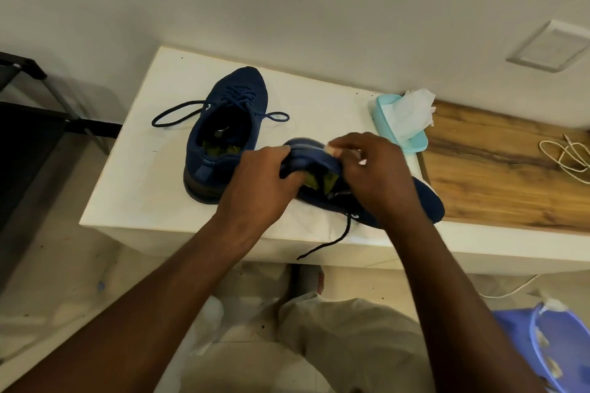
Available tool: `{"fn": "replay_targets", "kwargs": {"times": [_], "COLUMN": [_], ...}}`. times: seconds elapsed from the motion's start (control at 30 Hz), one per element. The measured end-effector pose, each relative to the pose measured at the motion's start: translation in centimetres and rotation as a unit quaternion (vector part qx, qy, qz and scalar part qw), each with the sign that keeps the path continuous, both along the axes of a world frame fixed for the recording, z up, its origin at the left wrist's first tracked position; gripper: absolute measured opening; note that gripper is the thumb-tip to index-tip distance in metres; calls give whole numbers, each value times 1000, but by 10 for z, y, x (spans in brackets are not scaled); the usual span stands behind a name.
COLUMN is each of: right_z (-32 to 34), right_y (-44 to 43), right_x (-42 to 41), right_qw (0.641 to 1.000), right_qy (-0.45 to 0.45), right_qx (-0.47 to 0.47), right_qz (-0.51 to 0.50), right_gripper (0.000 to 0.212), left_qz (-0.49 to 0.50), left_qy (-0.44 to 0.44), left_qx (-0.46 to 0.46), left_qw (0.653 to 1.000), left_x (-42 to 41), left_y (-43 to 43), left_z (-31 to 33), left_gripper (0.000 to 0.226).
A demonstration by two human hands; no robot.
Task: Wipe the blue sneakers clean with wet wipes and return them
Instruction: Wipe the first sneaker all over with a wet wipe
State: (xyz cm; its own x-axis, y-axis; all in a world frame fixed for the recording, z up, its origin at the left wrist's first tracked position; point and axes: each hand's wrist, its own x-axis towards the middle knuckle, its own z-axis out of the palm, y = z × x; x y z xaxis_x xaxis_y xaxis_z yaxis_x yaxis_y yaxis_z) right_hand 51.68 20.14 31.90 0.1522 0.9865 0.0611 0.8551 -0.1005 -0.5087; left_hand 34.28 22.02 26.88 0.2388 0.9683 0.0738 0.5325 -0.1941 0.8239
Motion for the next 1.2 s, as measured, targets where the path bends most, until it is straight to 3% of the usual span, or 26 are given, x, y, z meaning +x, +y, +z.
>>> {"fn": "replay_targets", "kwargs": {"times": [0.1, 0.23, 0.33, 0.47, 0.57, 0.67, 0.77, 0.83, 0.9, 0.97, 1.03, 1.1, 1.17, 1.2], "right_z": [-3, 0, 6, 3, -8, -18, -16, -10, -7, -3, 0, -1, -5, -8], "right_y": [-4, -3, 1, 9, 6, 7, 9, 7, 4, 2, 4, 7, 10, 12], "right_x": [18, -8, -26, 9, 5, -9, -3, 3, 5, 4, 1, -3, -8, -11], "right_qw": [998, 996, 992, 998, 998, 992, 998, 991, 983, 980, 982, 987, 992, 993], "right_qy": [30, 58, -54, -66, -66, -120, -28, 55, 102, 127, 125, 100, 74, 68], "right_qx": [12, 62, 73, 19, -15, -13, 36, 78, 104, 113, 116, 116, 105, 95], "right_qz": [-61, 0, 83, -14, -11, 28, -33, -90, -113, -103, -77, -38, -16, -15], "right_gripper": [20, 19, 27, 28, 31, 31, 26, 20, 19, 21, 20, 16, 14, 15], "left_qz": [40, 57, 66, 82, 73, 55, 29, -19, -134, -289, -381, -340, -163, -63], "left_qy": [-60, -122, -148, -183, -168, -144, -85, -21, 72, 168, 178, 119, 36, -13], "left_qx": [10, -15, 0, 29, 26, 19, -8, -55, -69, -97, -156, -146, -89, -61], "left_qw": [997, 991, 987, 979, 983, 988, 996, 998, 986, 937, 893, 922, 982, 996], "left_x": [5, 6, 6, 8, 8, 8, 3, -2, 0, 10, 15, 11, 2, -4], "left_y": [-2, -1, 1, 1, 3, 1, 2, 2, -6, -22, -33, -28, -11, -4], "left_z": [7, 1, -1, 3, 2, 1, 1, 8, 23, 37, 41, 36, 30, 28], "left_gripper": [24, 40, 32, 14, 9, 7, 12, 13, 15, 32, 38, 27, 16, 12]}}
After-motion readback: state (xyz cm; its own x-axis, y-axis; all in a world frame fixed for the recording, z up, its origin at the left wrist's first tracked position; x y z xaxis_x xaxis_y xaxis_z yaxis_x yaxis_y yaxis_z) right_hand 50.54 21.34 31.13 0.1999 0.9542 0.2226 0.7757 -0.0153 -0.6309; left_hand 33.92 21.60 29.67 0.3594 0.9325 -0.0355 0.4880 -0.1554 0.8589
